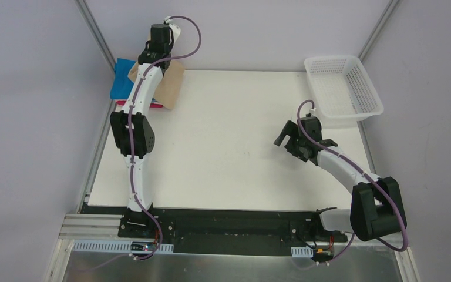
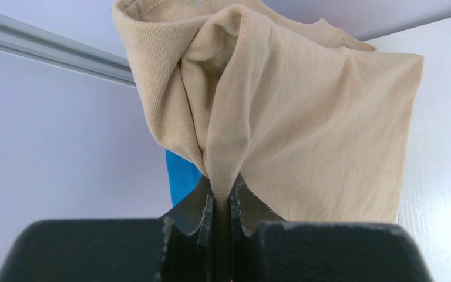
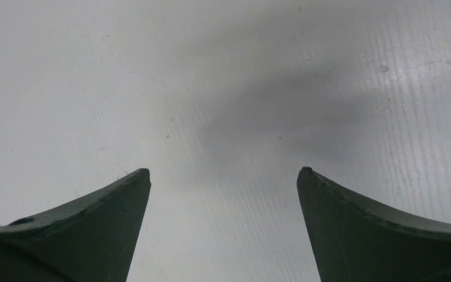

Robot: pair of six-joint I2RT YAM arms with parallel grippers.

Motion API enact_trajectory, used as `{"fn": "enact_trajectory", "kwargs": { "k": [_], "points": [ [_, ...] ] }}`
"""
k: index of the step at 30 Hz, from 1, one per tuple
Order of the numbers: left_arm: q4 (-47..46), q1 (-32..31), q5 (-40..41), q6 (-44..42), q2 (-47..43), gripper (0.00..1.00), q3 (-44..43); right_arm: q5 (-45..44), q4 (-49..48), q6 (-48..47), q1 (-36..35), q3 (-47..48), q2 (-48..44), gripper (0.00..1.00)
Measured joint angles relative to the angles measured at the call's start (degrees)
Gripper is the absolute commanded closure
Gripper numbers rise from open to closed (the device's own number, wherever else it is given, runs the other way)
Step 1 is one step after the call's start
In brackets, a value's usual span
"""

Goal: Fold and stack the t-shirts
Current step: Put the neatly folded tshirt into the corner of the board with the left arm

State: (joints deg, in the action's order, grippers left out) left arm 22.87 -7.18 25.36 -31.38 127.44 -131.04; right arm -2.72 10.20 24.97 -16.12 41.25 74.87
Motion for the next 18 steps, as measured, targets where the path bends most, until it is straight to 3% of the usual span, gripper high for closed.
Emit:
{"fn": "enact_trajectory", "kwargs": {
  "k": [18],
  "points": [
    [-1.11,0.09,-0.87,-1.88,-4.87,1.0,-0.55,0.63,-0.09,0.0,1.16,0.52,1.68,0.01]
  ]
}}
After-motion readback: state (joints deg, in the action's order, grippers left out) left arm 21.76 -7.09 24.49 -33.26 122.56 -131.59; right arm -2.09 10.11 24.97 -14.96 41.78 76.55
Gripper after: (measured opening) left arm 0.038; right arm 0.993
